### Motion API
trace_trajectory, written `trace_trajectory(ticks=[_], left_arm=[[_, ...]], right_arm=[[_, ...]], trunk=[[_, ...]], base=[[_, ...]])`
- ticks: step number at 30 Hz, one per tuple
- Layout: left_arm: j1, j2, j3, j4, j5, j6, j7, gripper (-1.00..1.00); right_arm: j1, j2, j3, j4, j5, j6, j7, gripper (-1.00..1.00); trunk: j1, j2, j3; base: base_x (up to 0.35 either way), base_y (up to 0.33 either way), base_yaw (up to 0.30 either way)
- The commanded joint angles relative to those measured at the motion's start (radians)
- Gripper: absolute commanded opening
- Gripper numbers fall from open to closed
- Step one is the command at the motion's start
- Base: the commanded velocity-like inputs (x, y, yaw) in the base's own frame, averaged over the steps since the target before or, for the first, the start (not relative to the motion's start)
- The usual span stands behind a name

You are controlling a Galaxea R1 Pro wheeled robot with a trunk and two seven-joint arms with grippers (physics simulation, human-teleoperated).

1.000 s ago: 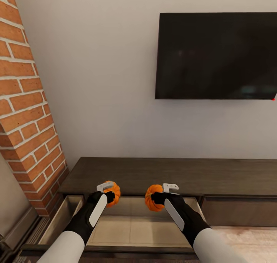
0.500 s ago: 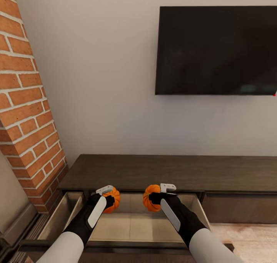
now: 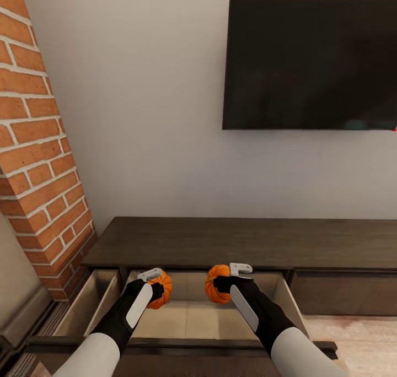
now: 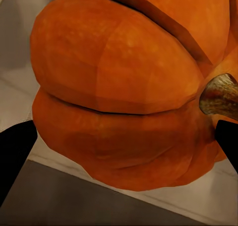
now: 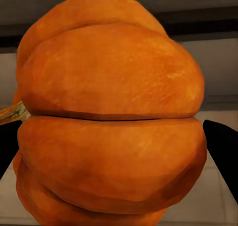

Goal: Place each of the two pumpkins and all three candles from the living room inside a cabinet in the living room (use any cabinet), then make sure every cabinet is closed, and position the cauldron so it is next to a table in the living room.

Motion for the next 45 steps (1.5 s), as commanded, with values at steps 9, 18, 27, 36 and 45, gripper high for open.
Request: trace_trajectory(ticks=[9, 18, 27, 36, 45], left_arm=[[-0.001, 0.001, -0.008, 0.004, 0.004, 0.000, 0.012, -1.00], [-0.001, -0.001, -0.007, 0.005, 0.000, -0.001, 0.016, -1.00], [-0.001, -0.004, -0.032, 0.005, -0.001, -0.008, 0.016, -1.00], [-0.001, -0.007, -0.035, 0.005, -0.001, -0.013, 0.016, -1.00], [0.000, -0.007, -0.035, 0.005, -0.005, -0.015, 0.016, -1.00]], right_arm=[[-0.001, 0.001, 0.004, 0.000, -0.011, 0.004, -0.020, -1.00], [-0.047, 0.050, 0.056, 0.104, -0.010, -0.005, -0.152, -1.00], [-0.062, 0.054, 0.068, 0.150, -0.009, -0.017, -0.156, -1.00], [-0.063, 0.055, 0.069, 0.153, -0.009, -0.042, -0.156, -1.00], [-0.062, 0.055, 0.069, 0.153, -0.009, -0.044, -0.156, -1.00]], trunk=[[0.034, -0.064, -0.029], [0.069, -0.127, -0.057], [0.103, -0.190, -0.086], [0.111, -0.199, -0.120], [0.115, -0.201, -0.155]], base=[[0.000, 0.000, 0.000], [0.000, 0.000, 0.000], [0.000, 0.000, 0.000], [0.000, 0.000, 0.000], [0.000, 0.000, 0.000]])
